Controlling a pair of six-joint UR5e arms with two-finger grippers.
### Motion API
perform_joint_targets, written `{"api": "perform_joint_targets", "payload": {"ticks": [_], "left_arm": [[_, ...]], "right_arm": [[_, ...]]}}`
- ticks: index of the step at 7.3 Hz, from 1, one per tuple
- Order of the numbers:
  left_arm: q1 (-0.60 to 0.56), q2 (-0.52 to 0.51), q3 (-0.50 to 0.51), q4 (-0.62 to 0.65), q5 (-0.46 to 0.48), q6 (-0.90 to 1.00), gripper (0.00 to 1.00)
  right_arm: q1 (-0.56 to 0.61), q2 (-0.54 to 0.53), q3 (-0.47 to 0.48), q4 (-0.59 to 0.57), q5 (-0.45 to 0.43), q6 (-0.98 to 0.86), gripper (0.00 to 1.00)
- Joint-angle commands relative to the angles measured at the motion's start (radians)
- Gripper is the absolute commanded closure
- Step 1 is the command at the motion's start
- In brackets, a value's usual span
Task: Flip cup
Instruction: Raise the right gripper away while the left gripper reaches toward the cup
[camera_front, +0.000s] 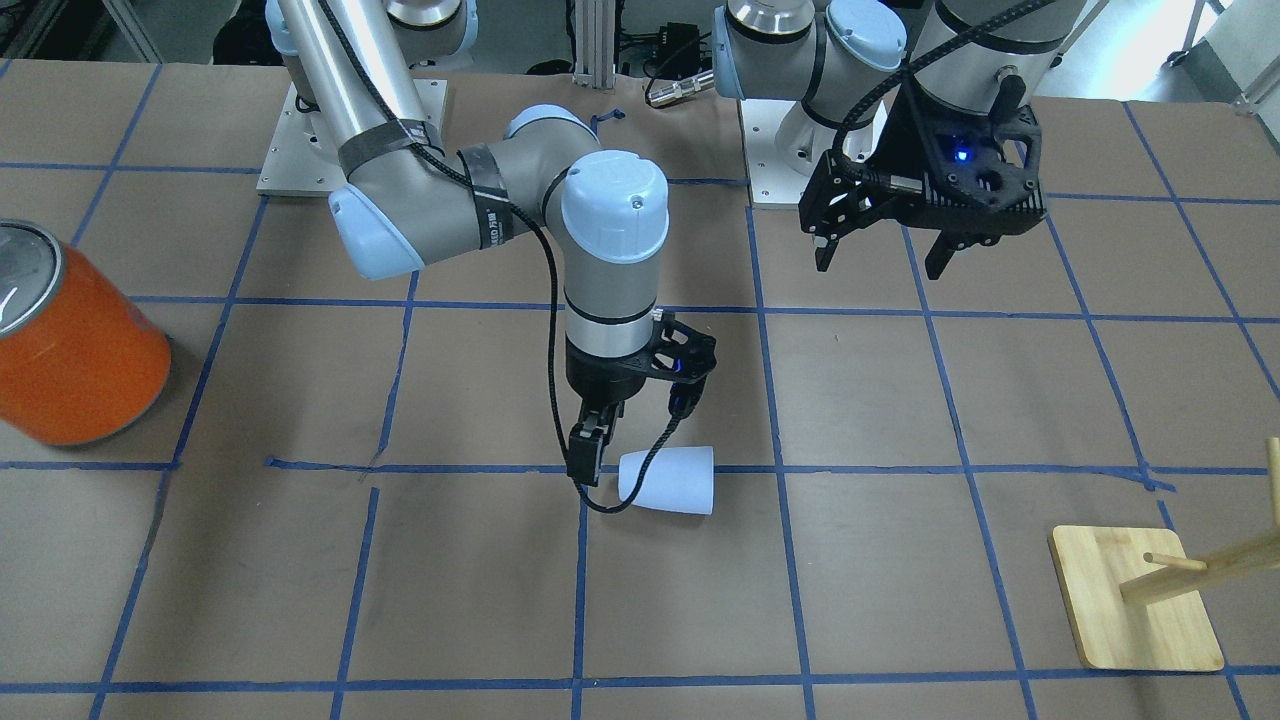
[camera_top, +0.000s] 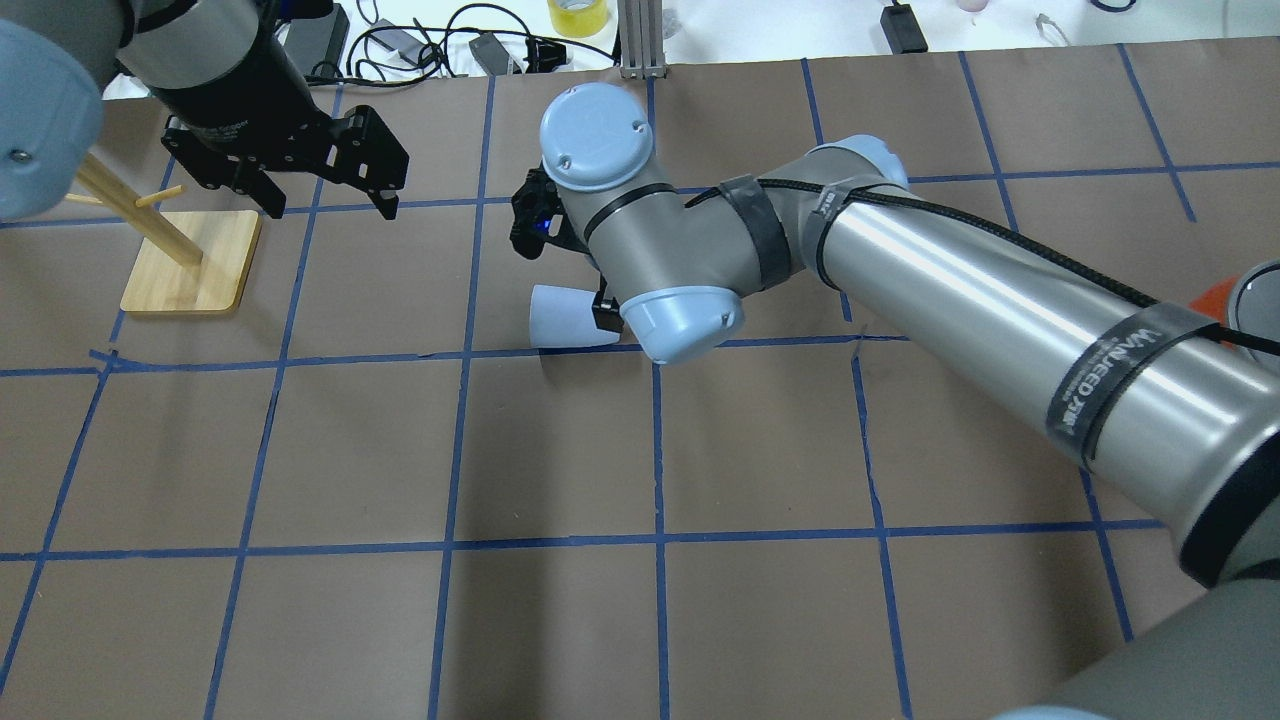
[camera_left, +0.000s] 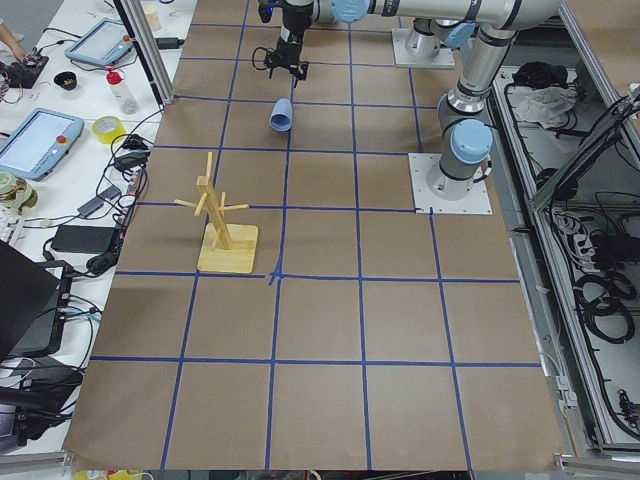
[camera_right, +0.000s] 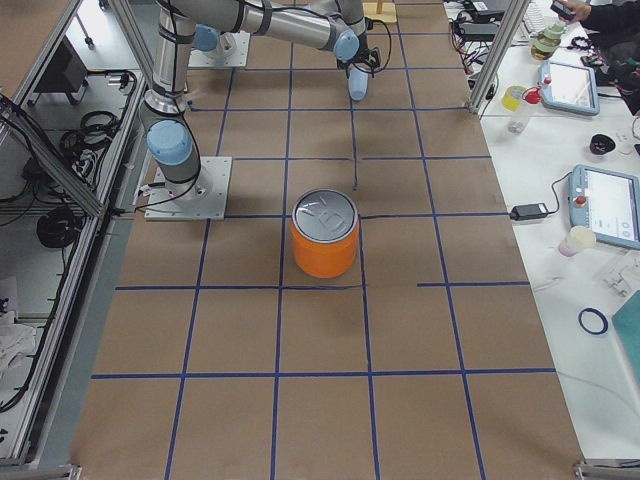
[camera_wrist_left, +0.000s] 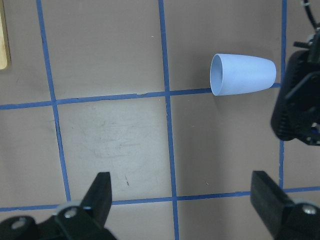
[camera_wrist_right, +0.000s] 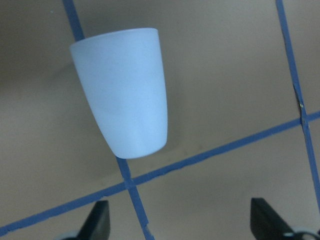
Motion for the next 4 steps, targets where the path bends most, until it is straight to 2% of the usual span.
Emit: {"api": "perform_joint_targets", "payload": {"ticks": [1, 2, 3, 4], "left_arm": [[0.064, -0.015, -0.016, 0.001, -0.03, 0.06, 0.0], [0.109, -0.038, -0.037, 0.079, -0.146, 0.143, 0.0], [0.12, -0.062, -0.098, 0.119, -0.255, 0.147, 0.0], [0.126, -0.107, -0.183, 0.282, -0.265, 0.149, 0.0]], "right_arm": [[-0.098, -0.125, 0.048, 0.106, -0.006, 0.311, 0.0], [-0.176, -0.182, 0.063, 0.21, 0.0, 0.429, 0.0], [-0.252, -0.222, 0.068, 0.31, 0.009, 0.592, 0.0], [-0.29, -0.25, 0.066, 0.367, 0.009, 0.744, 0.0]]}}
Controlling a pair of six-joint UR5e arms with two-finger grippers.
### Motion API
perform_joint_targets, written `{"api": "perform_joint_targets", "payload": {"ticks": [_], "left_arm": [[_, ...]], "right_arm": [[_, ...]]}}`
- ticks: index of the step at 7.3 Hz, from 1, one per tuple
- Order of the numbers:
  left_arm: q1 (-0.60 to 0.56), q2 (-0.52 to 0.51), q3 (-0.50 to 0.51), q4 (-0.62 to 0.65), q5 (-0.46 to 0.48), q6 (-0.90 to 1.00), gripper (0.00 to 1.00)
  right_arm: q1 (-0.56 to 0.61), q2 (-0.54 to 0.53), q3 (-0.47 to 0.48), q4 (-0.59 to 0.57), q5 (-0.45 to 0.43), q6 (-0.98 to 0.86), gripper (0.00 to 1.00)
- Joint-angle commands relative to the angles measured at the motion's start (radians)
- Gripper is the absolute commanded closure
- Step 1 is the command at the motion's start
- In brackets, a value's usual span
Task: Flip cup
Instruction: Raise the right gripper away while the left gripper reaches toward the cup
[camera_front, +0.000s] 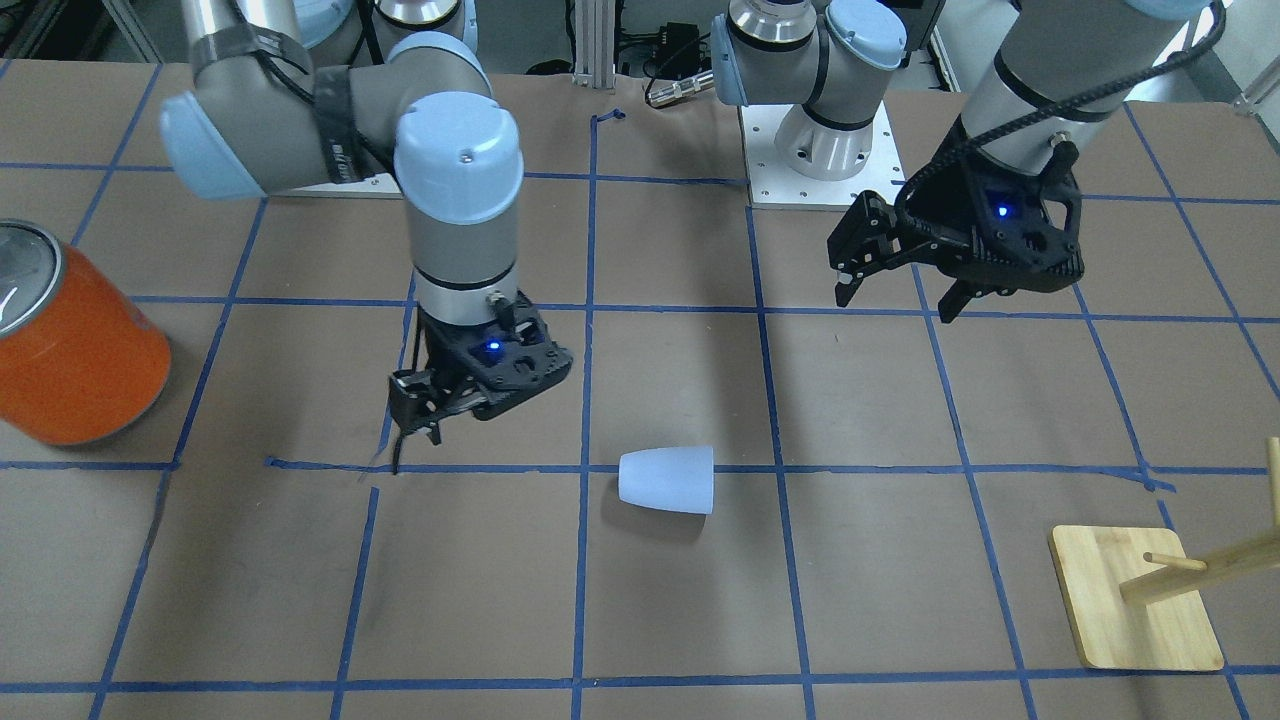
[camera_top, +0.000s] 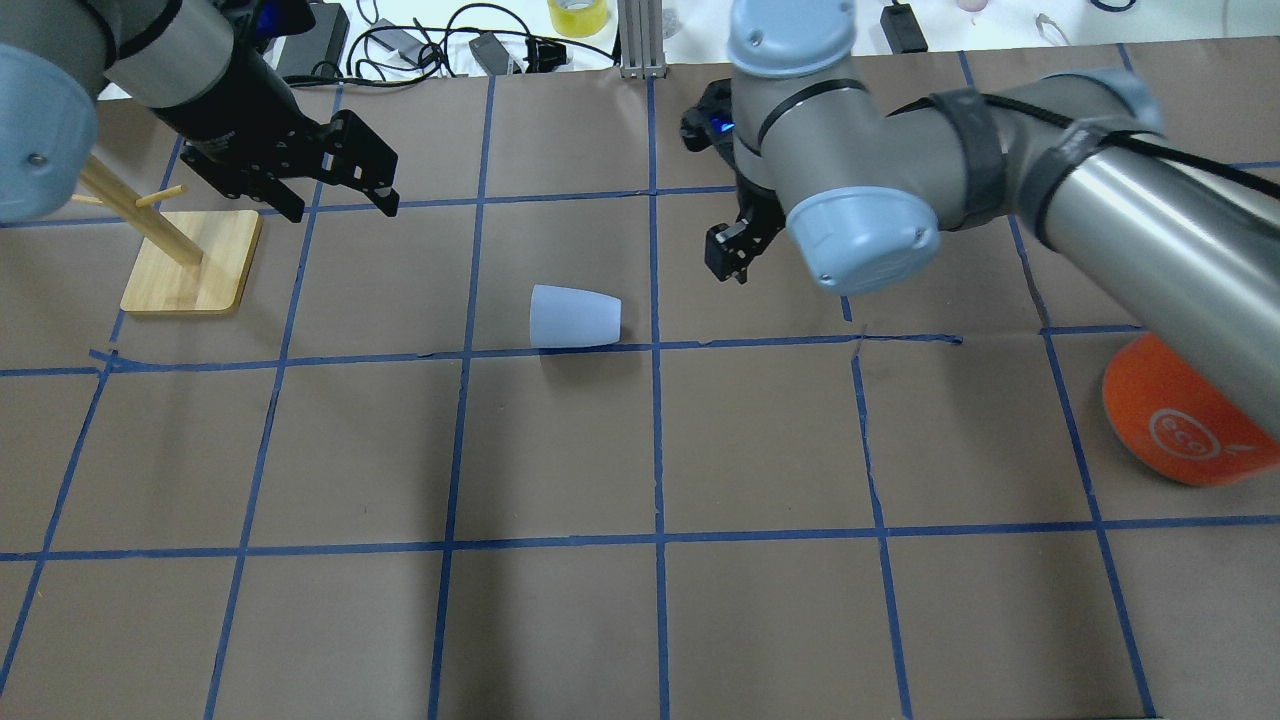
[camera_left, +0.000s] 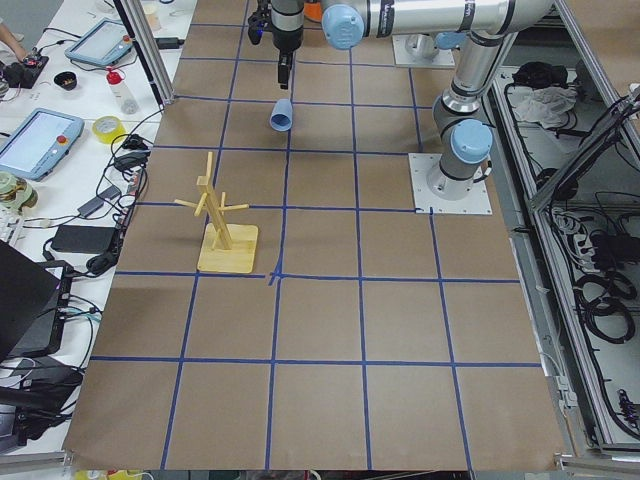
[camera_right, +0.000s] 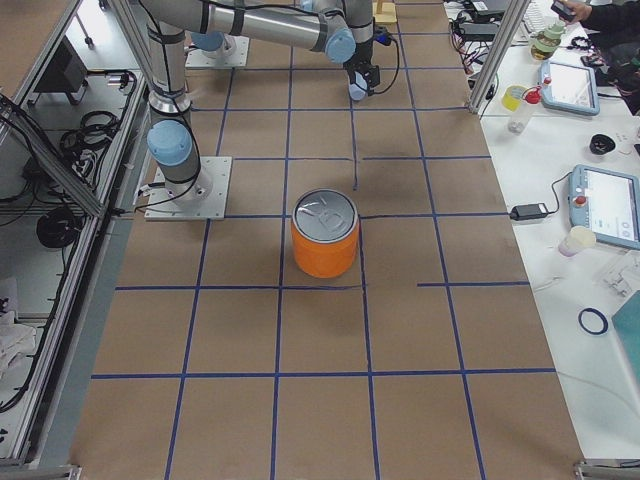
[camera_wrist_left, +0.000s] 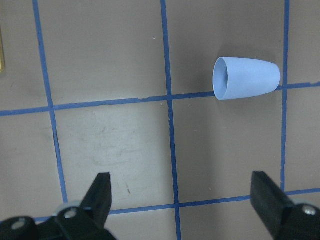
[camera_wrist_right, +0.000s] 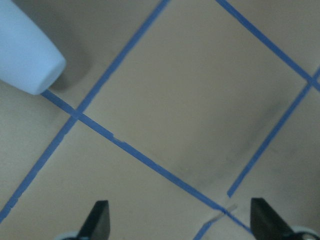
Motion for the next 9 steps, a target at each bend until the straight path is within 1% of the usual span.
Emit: {"api": "perform_joint_targets", "payload": {"ticks": [1, 2, 3, 4, 5, 6, 7, 8, 9], "left_arm": [[0.016, -0.095, -0.161, 0.263, -0.162, 0.012, 0.0], [0.016, -0.138, -0.189, 0.293, -0.283, 0.009, 0.0], [0.016, -0.179, -0.191, 0.295, -0.348, 0.006, 0.0], [0.016, -0.234, -0.187, 0.296, -0.438, 0.01, 0.0], [0.016, -0.297, -0.188, 0.342, -0.474, 0.009, 0.0], [0.016, -0.337, -0.194, 0.361, -0.518, 0.01, 0.0], [0.016, -0.362, -0.185, 0.364, -0.529, 0.009, 0.0], [0.015, -0.38, -0.197, 0.42, -0.587, 0.007, 0.0], [0.014, -0.386, -0.203, 0.422, -0.627, 0.015, 0.0]], "right_arm": [[-0.075, -0.087, 0.004, 0.156, 0.005, 0.257, 0.0], [-0.082, -0.127, 0.004, 0.193, 0.005, 0.341, 0.0], [-0.082, -0.167, 0.004, 0.196, 0.011, 0.399, 0.0], [-0.083, -0.205, 0.004, 0.236, 0.027, 0.403, 0.0], [-0.083, -0.253, 0.004, 0.295, 0.028, 0.403, 0.0], [-0.085, -0.291, 0.002, 0.346, 0.031, 0.406, 0.0], [-0.086, -0.296, 0.002, 0.35, 0.074, 0.406, 0.0], [-0.114, -0.29, -0.001, 0.35, 0.1, 0.377, 0.0], [-0.193, -0.29, -0.002, 0.351, 0.219, 0.283, 0.0]]}}
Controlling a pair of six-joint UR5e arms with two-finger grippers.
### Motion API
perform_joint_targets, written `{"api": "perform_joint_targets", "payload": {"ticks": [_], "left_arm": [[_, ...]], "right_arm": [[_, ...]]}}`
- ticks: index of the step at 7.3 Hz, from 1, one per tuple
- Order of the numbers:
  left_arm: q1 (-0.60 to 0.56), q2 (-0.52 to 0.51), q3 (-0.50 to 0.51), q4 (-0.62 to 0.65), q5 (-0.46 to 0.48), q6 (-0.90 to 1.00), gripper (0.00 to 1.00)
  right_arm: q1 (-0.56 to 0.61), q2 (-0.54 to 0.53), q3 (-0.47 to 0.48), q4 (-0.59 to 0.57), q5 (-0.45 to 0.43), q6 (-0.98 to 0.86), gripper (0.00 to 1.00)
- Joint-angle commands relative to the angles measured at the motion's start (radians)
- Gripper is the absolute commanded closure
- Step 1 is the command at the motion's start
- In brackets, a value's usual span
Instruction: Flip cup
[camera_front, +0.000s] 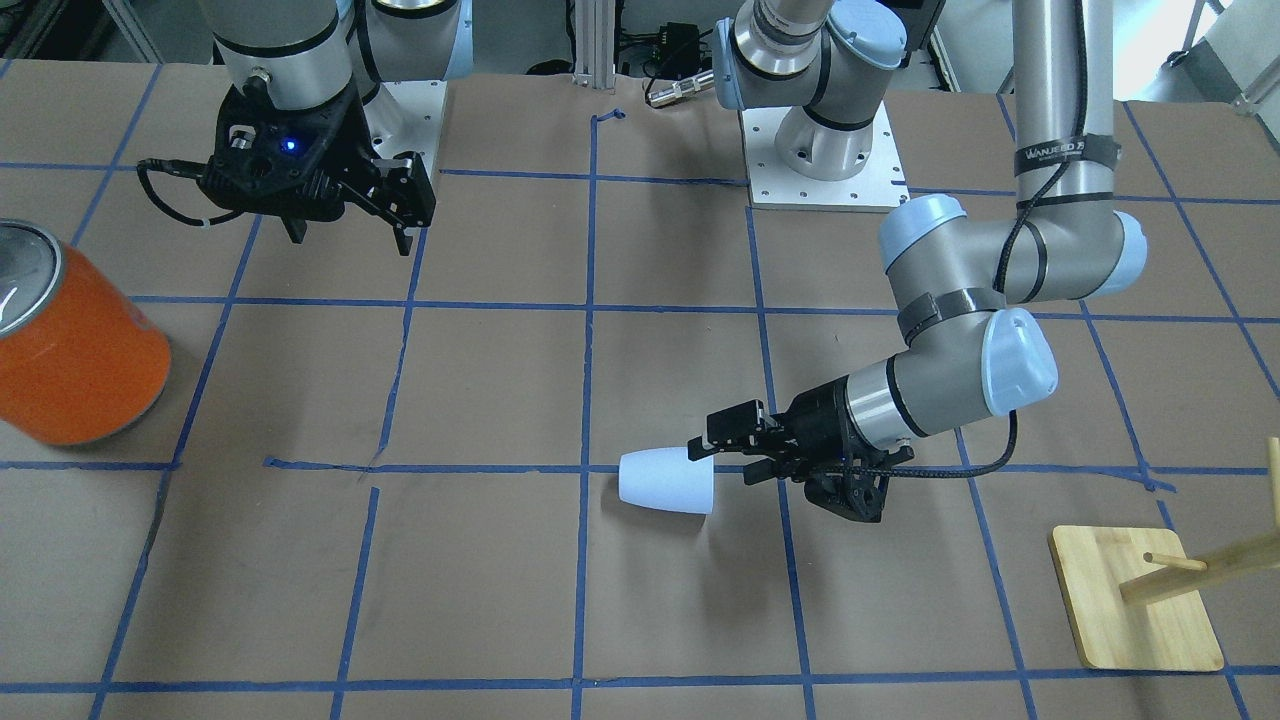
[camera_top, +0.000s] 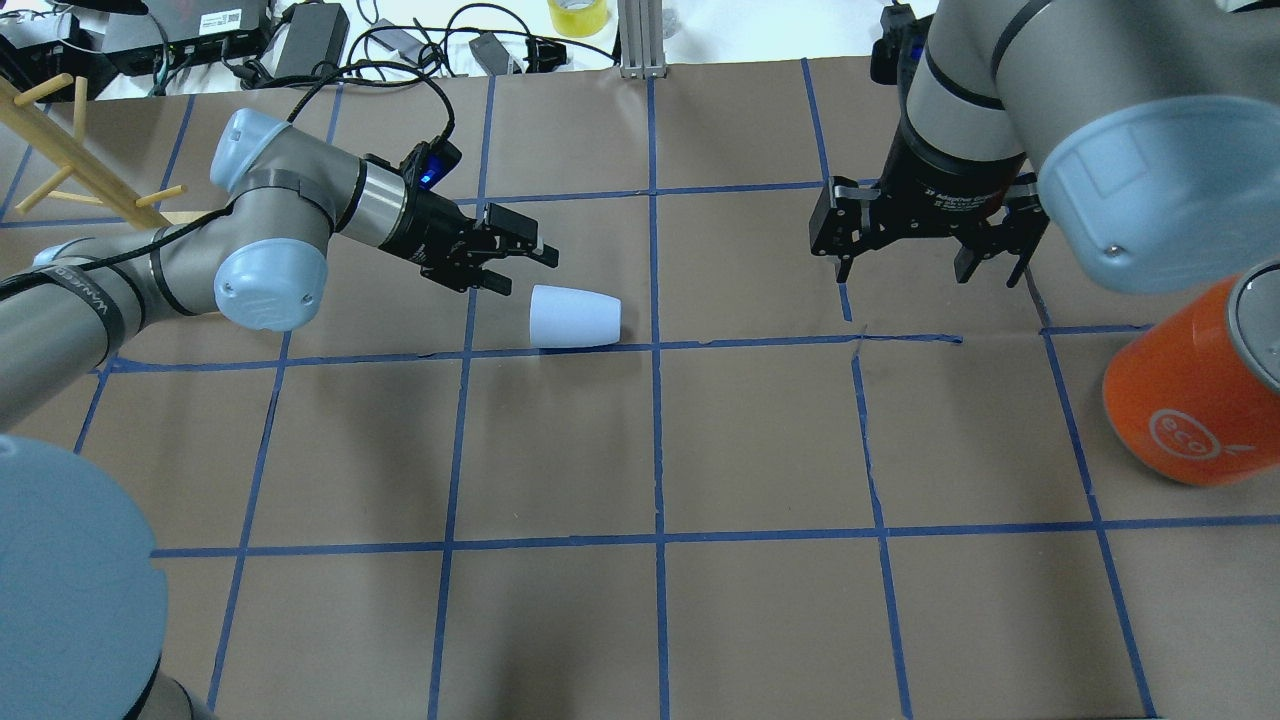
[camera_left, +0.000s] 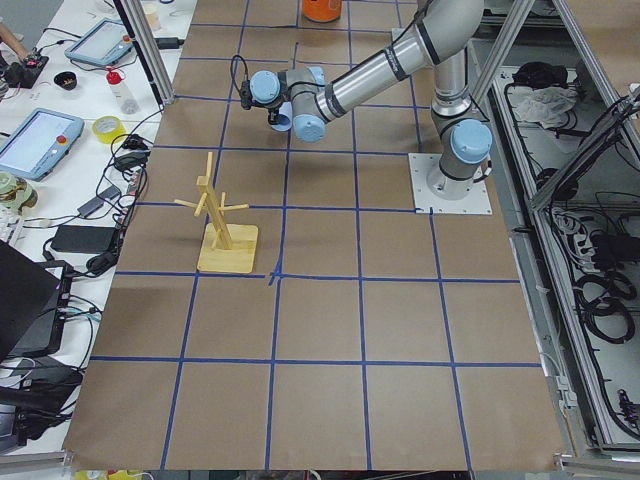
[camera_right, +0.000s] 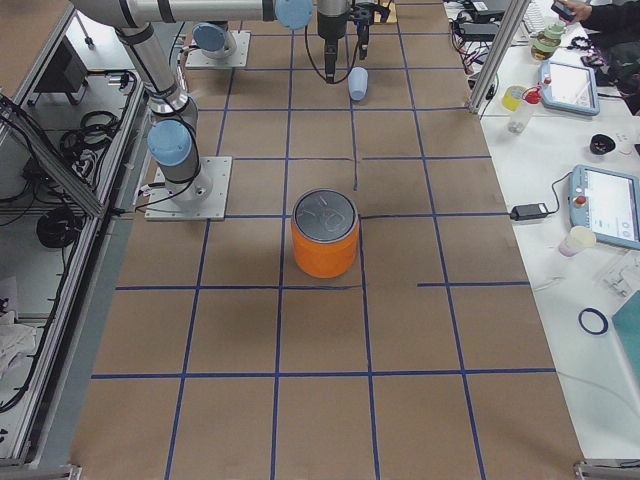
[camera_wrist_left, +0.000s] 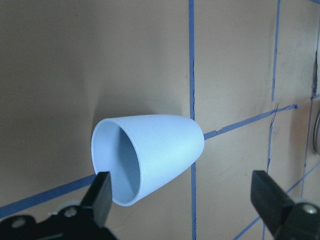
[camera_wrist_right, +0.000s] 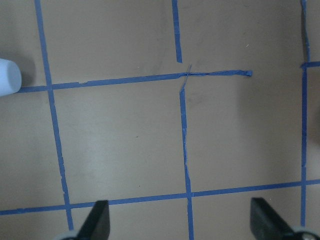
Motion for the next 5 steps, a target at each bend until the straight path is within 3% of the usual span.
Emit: {"api": "perform_joint_targets", "payload": {"ticks": [1, 4, 5], "left_arm": [[-0.001, -0.037, -0.01, 0.022, -0.054, 0.004, 0.0], [0.001, -0.058, -0.02, 0.024, -0.052, 0.004, 0.0], [0.001, -0.063, -0.034, 0.022, -0.052, -0.008, 0.01]], "right_arm": [[-0.138, 0.001, -0.007, -0.004, 0.146, -0.107, 0.0], [-0.166, 0.011, 0.002, 0.011, 0.124, 0.027, 0.0], [-0.128, 0.013, 0.004, 0.009, 0.046, 0.078, 0.0]]}}
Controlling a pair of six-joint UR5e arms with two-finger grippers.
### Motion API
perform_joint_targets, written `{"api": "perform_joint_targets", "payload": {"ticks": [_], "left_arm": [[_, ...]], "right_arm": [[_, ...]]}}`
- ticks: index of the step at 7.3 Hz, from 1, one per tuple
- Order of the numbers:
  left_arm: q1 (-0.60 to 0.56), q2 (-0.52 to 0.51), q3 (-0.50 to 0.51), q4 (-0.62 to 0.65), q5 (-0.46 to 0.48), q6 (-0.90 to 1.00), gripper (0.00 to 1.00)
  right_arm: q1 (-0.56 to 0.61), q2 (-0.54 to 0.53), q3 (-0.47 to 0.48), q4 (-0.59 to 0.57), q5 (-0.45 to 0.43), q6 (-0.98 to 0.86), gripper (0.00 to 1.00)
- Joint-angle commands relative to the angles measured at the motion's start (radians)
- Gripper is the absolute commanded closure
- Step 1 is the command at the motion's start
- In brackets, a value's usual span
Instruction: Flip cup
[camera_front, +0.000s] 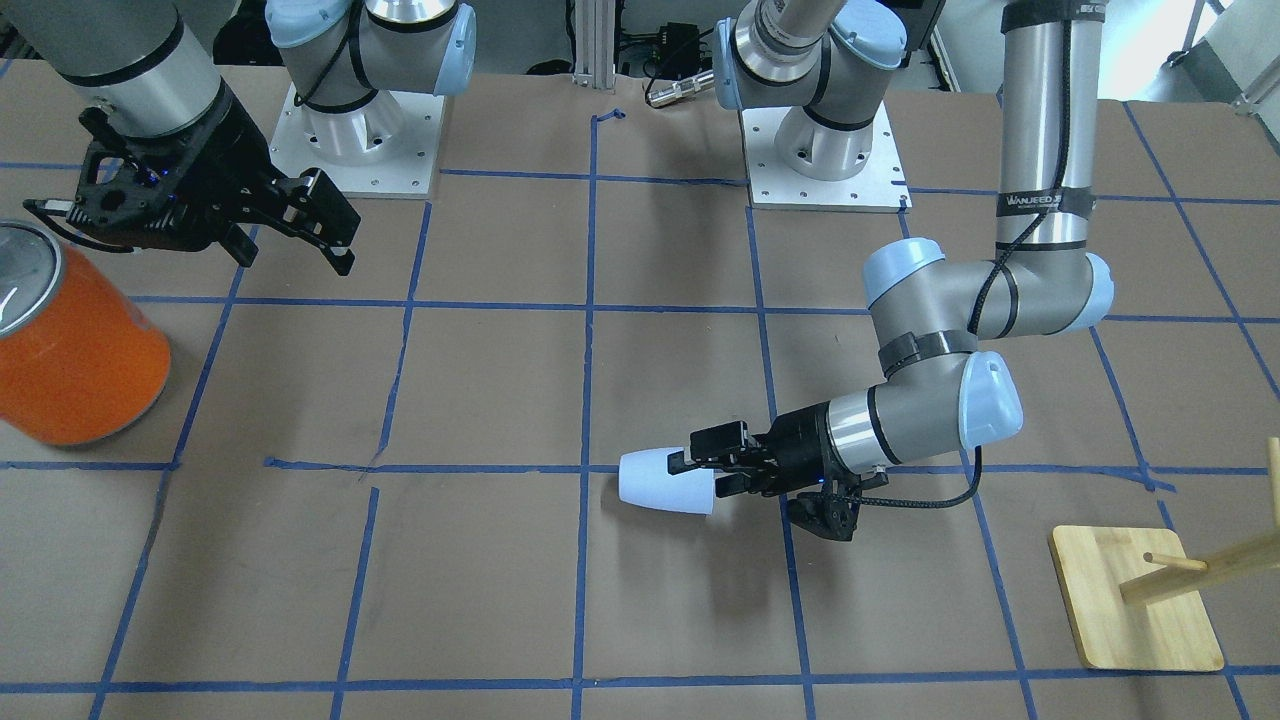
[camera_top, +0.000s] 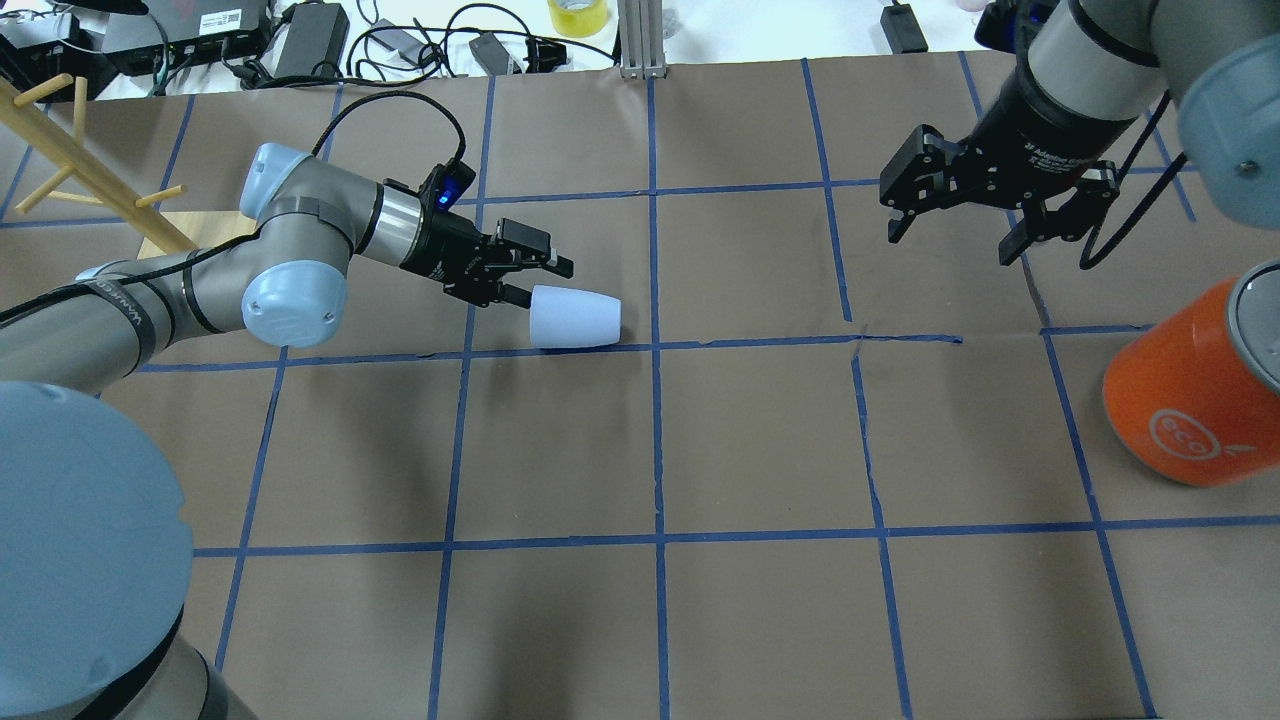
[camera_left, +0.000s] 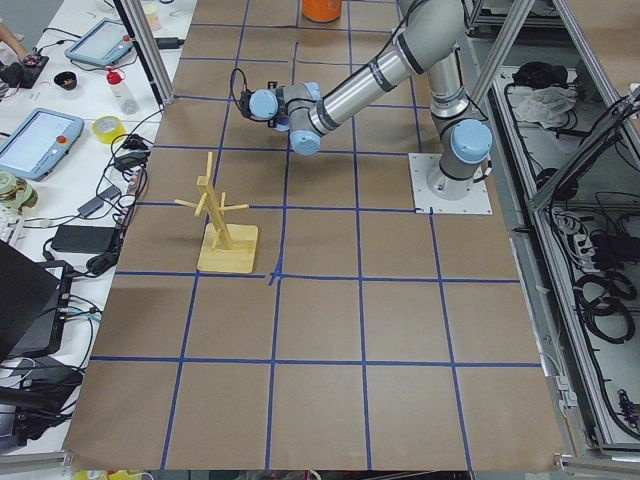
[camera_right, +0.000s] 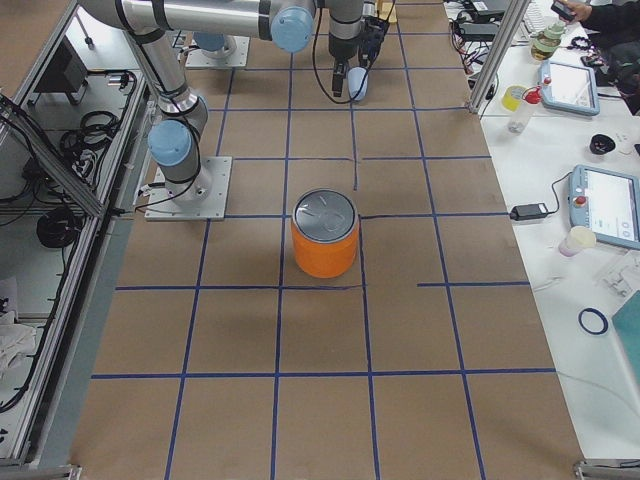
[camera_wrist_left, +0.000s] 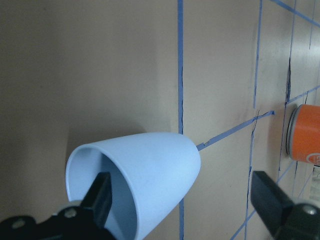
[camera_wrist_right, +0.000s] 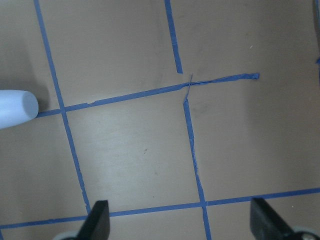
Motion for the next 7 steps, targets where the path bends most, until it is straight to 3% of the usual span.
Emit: {"api": "perform_joint_targets", "payload": {"ticks": [1, 4, 5, 7], "left_arm": [[-0.001, -0.005, -0.028, -0.001, 0.0, -0.028, 0.02], [-0.006, -0.006, -0.025, 0.005, -0.02, -0.136, 0.05], [-0.006, -0.007, -0.014, 0.005, -0.018, -0.158, 0.13], [-0.006, -0.007, -0.002, 0.004, -0.02, -0.201, 0.45]], "right_arm": [[0.071, 0.004, 0.005, -0.002, -0.076, 0.076, 0.0], [0.091, 0.005, 0.02, -0.015, -0.086, 0.047, 0.0], [0.088, 0.004, 0.019, -0.024, -0.087, -0.009, 0.0], [0.077, 0.005, 0.019, -0.053, -0.119, -0.024, 0.0]]}}
